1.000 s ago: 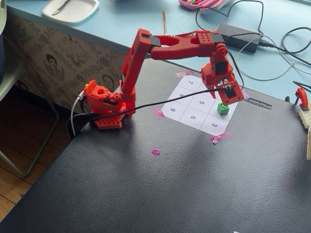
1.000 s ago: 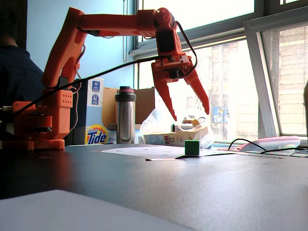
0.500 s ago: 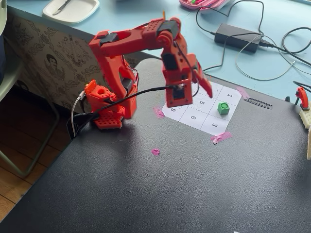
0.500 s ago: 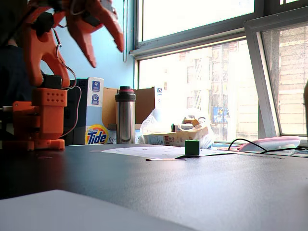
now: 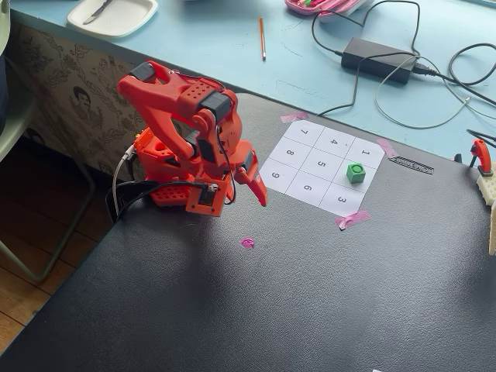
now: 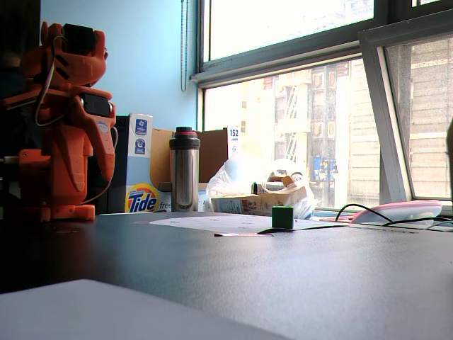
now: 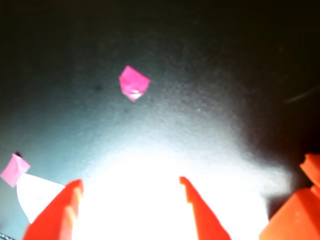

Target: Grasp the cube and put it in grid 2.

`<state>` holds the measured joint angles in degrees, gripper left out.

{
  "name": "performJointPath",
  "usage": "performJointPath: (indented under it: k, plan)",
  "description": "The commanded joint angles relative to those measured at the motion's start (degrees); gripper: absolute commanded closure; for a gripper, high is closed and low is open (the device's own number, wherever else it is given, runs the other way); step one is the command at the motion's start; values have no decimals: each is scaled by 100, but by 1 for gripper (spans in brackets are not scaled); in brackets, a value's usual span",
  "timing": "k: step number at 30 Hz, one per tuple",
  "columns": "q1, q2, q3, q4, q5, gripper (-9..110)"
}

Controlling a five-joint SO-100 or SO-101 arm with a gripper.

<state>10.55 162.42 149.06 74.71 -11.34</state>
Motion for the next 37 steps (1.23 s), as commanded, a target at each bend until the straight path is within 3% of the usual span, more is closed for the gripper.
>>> performJointPath:
  k: [1, 10, 17, 37]
  plan:
    - [88, 536, 545, -272, -44, 71]
    - [-53, 2057, 1802, -334, 26, 76]
    - [-343, 2681, 2153, -220, -62, 101]
    - [-413, 2681, 2250, -202, 44, 101]
